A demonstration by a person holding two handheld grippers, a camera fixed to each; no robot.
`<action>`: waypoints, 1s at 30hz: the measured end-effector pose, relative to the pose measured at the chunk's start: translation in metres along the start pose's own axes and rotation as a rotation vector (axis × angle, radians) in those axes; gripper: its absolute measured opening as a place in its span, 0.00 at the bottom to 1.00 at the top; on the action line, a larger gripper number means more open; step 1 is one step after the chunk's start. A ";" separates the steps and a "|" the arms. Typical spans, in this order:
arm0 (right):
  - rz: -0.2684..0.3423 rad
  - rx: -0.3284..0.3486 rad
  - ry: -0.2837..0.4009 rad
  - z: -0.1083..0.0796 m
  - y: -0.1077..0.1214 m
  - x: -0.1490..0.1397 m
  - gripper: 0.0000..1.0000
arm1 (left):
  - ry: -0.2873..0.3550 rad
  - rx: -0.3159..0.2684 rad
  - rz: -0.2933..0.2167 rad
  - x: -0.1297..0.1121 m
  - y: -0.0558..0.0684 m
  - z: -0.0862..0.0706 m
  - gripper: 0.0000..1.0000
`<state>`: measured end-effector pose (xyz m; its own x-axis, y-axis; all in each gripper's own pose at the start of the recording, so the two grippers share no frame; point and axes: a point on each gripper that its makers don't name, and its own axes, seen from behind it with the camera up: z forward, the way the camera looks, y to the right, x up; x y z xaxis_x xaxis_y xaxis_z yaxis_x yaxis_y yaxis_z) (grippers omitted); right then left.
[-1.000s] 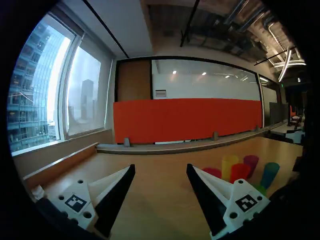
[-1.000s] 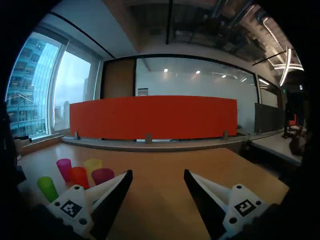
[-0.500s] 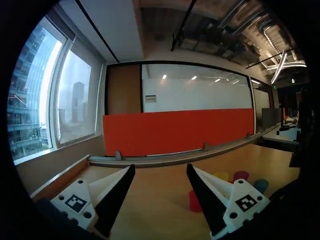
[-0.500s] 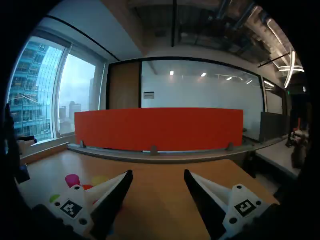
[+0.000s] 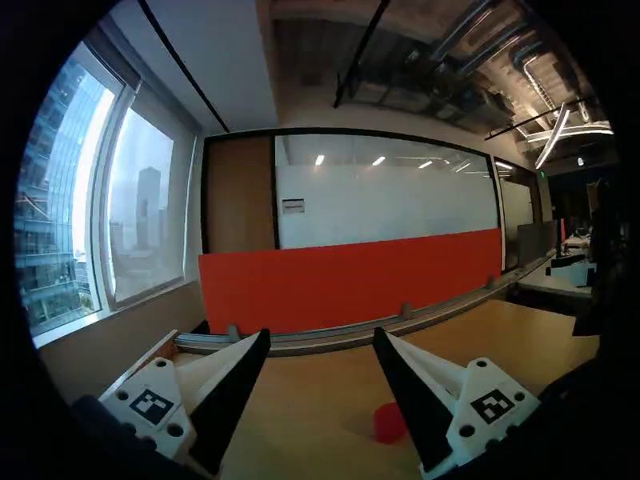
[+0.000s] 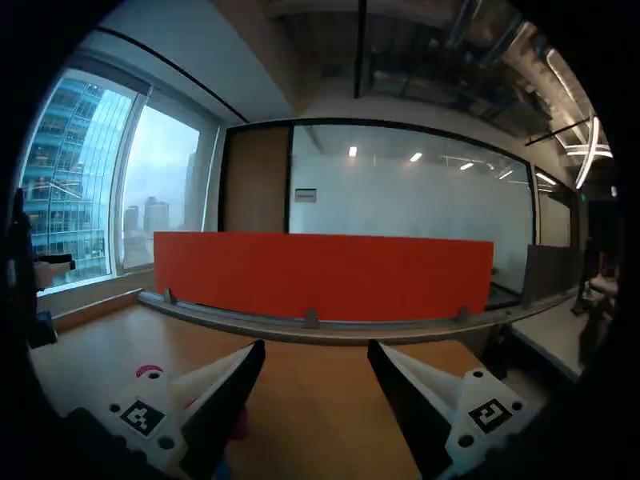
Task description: Pour water
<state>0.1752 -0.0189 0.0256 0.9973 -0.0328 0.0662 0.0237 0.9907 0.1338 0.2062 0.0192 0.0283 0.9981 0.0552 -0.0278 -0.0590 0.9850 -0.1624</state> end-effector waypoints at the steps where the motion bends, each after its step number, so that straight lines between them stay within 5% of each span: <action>1: 0.003 0.004 -0.002 0.000 -0.002 0.001 0.99 | -0.004 -0.005 -0.002 0.001 0.000 0.000 0.95; 13: 0.005 0.127 -0.006 -0.003 -0.028 0.009 0.99 | -0.034 -0.106 -0.025 0.004 0.013 0.000 0.95; 30: 0.040 0.386 0.003 -0.015 -0.077 0.027 0.99 | -0.025 -0.332 -0.064 0.015 0.058 -0.006 0.95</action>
<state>0.2012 -0.0936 0.0020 0.9971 0.0062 0.0760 -0.0430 0.8685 0.4938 0.2176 0.0762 0.0122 0.9999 0.0033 0.0166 0.0050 0.8797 -0.4756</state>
